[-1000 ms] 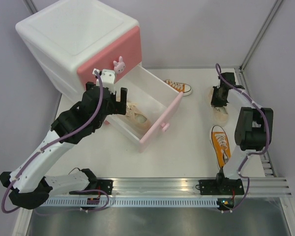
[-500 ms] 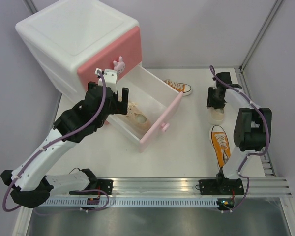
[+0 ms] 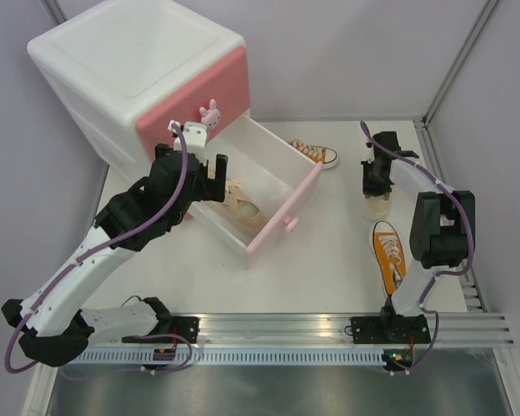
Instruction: Place and organize the shoes in the shoe cabinet
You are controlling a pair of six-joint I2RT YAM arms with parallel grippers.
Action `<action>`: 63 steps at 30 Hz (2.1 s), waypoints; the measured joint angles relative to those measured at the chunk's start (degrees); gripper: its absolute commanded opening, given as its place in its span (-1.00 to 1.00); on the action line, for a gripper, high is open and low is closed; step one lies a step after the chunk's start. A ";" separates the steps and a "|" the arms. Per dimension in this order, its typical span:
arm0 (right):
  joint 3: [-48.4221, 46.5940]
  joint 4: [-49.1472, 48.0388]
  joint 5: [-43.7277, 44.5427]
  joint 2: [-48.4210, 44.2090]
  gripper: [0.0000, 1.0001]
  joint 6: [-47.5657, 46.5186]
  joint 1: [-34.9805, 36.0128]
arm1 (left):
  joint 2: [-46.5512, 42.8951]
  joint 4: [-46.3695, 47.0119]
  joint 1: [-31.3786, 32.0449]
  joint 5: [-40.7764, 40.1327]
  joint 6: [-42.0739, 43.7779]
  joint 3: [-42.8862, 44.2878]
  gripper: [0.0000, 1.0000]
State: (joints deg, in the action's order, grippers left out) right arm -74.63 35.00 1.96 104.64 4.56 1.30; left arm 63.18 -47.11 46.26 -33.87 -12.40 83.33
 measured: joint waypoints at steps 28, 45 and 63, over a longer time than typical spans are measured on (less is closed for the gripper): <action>-31.34 12.22 -3.41 -13.79 -0.99 -0.52 9.75 | 3.10 5.57 0.00 1.51 0.68 0.00 1.00; -36.28 4.63 -14.69 -8.48 -0.99 -0.96 37.33 | 3.15 5.77 0.00 0.96 2.25 -0.07 1.00; -30.71 13.53 -18.05 -6.58 -0.99 -10.25 43.54 | 0.74 5.68 0.00 -0.55 2.34 -0.59 0.99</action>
State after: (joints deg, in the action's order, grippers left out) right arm -105.34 48.53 -16.10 98.06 -5.69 44.84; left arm 63.92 -41.43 46.26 -34.41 -10.07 82.74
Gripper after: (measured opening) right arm 0.011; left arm 0.994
